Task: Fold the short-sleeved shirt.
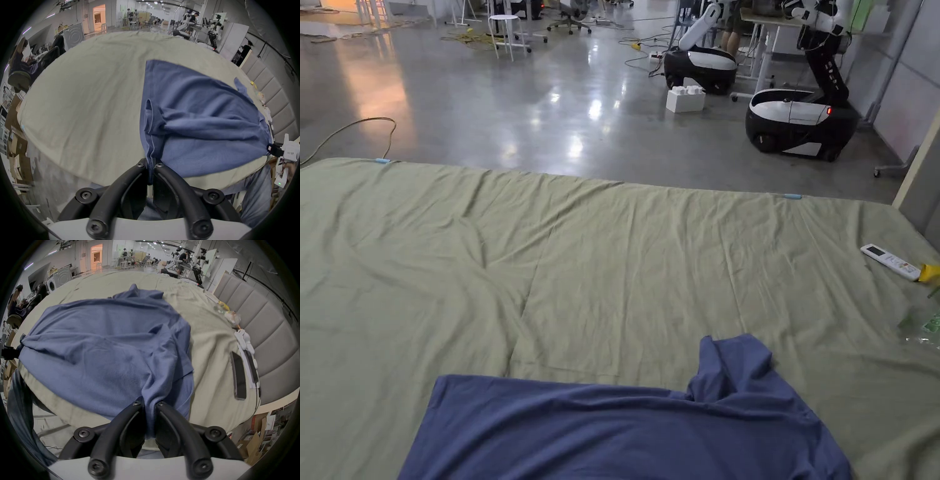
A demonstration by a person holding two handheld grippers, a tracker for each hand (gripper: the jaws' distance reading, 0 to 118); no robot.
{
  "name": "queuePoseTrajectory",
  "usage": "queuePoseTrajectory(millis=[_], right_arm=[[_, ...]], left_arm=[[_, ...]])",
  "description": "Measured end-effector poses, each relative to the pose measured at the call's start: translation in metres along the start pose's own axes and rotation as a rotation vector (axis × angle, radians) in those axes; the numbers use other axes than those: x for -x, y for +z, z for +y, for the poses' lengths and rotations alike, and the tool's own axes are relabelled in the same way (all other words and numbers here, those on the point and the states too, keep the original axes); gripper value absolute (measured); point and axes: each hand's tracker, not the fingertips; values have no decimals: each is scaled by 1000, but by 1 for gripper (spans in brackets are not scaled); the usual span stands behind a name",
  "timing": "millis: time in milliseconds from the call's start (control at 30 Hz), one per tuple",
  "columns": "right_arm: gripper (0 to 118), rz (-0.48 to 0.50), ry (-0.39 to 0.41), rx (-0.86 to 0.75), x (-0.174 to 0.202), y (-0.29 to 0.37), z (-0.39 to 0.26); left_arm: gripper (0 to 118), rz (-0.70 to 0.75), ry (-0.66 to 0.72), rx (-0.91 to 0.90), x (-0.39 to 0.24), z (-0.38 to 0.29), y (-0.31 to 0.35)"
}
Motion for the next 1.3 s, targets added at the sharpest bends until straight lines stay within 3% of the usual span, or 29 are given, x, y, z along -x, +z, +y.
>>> queuePoseTrajectory(millis=[167, 200, 267, 300, 333, 400, 700, 800, 900, 967, 1000, 1033, 1067, 1133, 1167, 1300], right_arm=[[13, -20, -20, -38, 5, -9, -5], [16, -21, -23, -33, 4, -7, -4], [36, -45, -35, -40, 5, -2, -1], [48, -55, -39, -47, 5, 2, 2], [64, -62, -50, -62, 5, 8, 4], [76, -63, -92, -146, 5, 23, 15], [77, -61, -200, -607, 25, 76, 84], [71, -61, -222, -744, 39, 87, 102], [41, -80, -225, -859, 54, 97, 116], [29, -77, -226, -900, 60, 103, 122], [23, -72, -229, -933, 64, 105, 124], [16, -76, -225, -954, 67, 107, 126], [11, -93, -214, -972, 70, 110, 127], [4, -141, -162, -1049, 75, 118, 131], [2, -103, -203, -1008, 76, 116, 131], [1, -106, -218, -1014, 77, 116, 134]], left_arm=[[6, 8, 23, -22, 0, -2, -10], [6, 9, 17, -26, 0, -2, -9], [9, 6, 9, -30, -1, 1, -6], [16, 4, 9, -30, 0, 4, -4], [34, 5, 10, -30, -1, 6, -1], [59, 0, -2, -76, -5, 14, 10], [61, 6, -105, -461, -65, 68, 58], [60, -14, -103, -625, -89, 82, 78], [57, 13, -136, -754, -109, 92, 94], [45, 32, -145, -822, -119, 95, 104], [35, 35, -147, -855, -123, 95, 109], [16, 23, -149, -877, -127, 97, 113], [13, 27, -149, -897, -129, 97, 117], [4, 42, -146, -921, -133, 94, 123], [4, 38, -144, -938, -134, 93, 126], [1, 47, -110, -963, -131, 87, 134]])
